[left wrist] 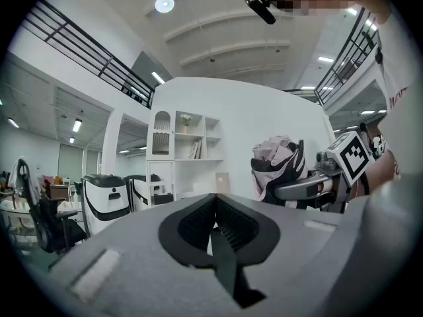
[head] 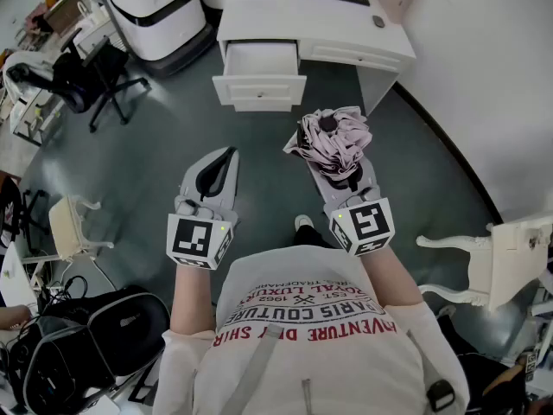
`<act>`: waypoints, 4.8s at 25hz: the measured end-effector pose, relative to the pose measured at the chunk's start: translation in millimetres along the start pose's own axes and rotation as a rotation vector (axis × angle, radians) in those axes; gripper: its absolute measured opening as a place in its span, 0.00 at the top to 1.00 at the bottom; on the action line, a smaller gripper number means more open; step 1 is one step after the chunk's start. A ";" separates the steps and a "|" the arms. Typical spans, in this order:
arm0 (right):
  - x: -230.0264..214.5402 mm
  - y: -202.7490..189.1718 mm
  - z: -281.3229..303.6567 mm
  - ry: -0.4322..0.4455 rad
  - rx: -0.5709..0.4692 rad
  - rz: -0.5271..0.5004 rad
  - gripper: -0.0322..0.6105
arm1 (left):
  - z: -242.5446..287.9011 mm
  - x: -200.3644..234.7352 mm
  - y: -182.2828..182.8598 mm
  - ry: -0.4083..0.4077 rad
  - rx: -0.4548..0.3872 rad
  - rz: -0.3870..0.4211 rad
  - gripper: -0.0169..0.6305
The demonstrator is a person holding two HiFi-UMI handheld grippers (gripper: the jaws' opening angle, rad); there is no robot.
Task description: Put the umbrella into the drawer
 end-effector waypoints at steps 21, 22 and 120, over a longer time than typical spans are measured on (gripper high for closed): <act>-20.2 -25.4 41.8 0.013 0.063 0.073 0.64 | 20.5 21.0 -26.3 0.046 0.055 -0.049 0.96; -25.3 -26.2 53.9 0.019 0.064 0.077 0.64 | 27.3 28.5 -28.0 0.053 0.059 -0.050 0.96; -200.7 -157.5 630.9 0.352 0.652 0.081 0.82 | 433.2 372.7 -149.2 -0.070 0.189 -0.132 0.96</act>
Point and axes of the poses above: the fingertips, and each gripper's own axes: z forward along the fingers, x to its left, y out of its top, the point moved 10 cm from there along -z, backward along the fingers
